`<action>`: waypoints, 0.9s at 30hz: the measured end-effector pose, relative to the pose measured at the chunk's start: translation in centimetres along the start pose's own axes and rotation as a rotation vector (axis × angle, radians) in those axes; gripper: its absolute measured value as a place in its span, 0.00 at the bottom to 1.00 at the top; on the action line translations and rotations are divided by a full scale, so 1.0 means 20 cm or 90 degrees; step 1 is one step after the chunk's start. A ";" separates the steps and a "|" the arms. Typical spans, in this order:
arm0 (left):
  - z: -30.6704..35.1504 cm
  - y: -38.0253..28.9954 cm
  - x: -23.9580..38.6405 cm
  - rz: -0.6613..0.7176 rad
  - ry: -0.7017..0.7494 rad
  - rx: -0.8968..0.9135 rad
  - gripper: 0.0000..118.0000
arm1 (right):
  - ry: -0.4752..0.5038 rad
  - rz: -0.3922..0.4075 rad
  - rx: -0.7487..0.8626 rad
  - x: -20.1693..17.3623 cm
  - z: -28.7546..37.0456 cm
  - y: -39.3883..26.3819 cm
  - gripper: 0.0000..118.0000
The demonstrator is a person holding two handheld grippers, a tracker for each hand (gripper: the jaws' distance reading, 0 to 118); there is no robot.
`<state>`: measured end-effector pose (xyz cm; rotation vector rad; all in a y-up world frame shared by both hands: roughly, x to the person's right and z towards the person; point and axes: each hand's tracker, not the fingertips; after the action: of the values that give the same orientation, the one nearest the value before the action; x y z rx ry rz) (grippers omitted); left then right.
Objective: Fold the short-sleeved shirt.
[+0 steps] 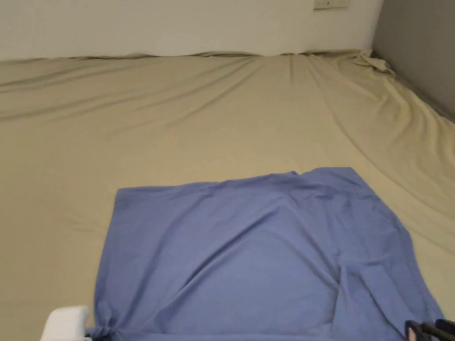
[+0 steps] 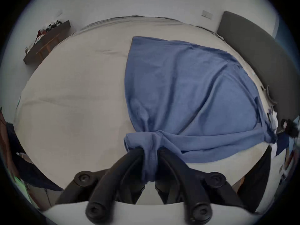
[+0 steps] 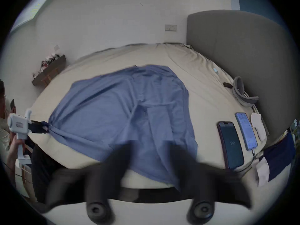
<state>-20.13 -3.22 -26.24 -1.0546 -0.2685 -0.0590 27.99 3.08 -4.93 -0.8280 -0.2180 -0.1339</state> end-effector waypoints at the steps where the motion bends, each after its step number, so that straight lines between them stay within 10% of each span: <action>1: 0.02 0.00 -0.01 0.011 -0.005 0.007 0.06 | -0.011 0.011 -0.041 0.02 -0.03 -0.01 0.97; 7: 0.05 0.00 -0.01 0.024 -0.005 0.003 0.06 | -0.020 -0.034 -0.152 0.23 -0.28 -0.14 0.99; 8: 0.04 0.01 0.00 0.021 0.000 -0.001 0.06 | -0.024 -0.032 -0.174 0.24 -0.32 -0.15 0.88; 10: 0.04 0.01 0.03 0.013 0.010 -0.001 0.06 | -0.020 -0.028 -0.202 0.25 -0.38 -0.16 0.35; 14: 0.05 0.01 0.07 0.010 0.012 -0.005 0.06 | 0.024 -0.043 -0.163 0.24 -0.35 -0.15 0.14; 27: 0.09 0.44 0.04 0.020 -0.008 0.032 0.06 | 0.041 -0.065 -0.065 0.27 -0.38 0.34 0.11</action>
<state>-18.12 2.83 -32.69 -1.0091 -0.2642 -0.0175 35.69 1.79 -13.35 -0.9130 -0.1950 -0.2691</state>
